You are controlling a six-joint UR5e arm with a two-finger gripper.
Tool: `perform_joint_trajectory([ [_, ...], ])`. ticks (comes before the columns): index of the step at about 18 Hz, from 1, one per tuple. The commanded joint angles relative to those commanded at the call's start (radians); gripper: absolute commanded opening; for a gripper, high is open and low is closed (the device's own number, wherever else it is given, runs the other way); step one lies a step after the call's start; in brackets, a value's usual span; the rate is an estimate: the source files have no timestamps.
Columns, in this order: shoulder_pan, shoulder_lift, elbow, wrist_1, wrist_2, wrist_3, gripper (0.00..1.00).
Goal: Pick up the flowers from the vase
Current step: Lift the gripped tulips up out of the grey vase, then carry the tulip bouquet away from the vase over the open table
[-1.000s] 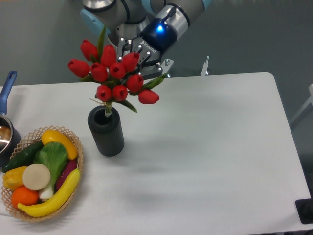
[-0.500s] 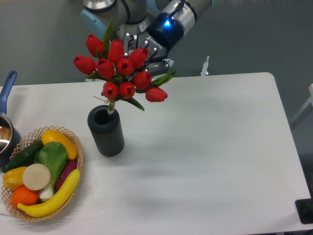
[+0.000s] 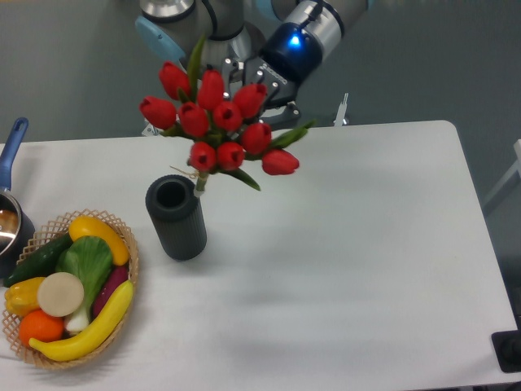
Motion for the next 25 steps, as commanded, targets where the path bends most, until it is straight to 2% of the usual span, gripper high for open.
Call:
perform_joint_trajectory([
  [11, 0.018, -0.124, 0.123, 0.009, 0.009, 0.018, 0.11],
  [14, 0.043, -0.129, 0.127, 0.009, 0.11, 0.054, 0.1],
  [18, 0.048, -0.138, 0.143, 0.006, 0.175, 0.115, 0.11],
  [21, 0.046, -0.149, 0.161, 0.006, 0.311, 0.137, 0.11],
  [25, 0.041, -0.204, 0.207, 0.005, 0.443, 0.186, 0.12],
])
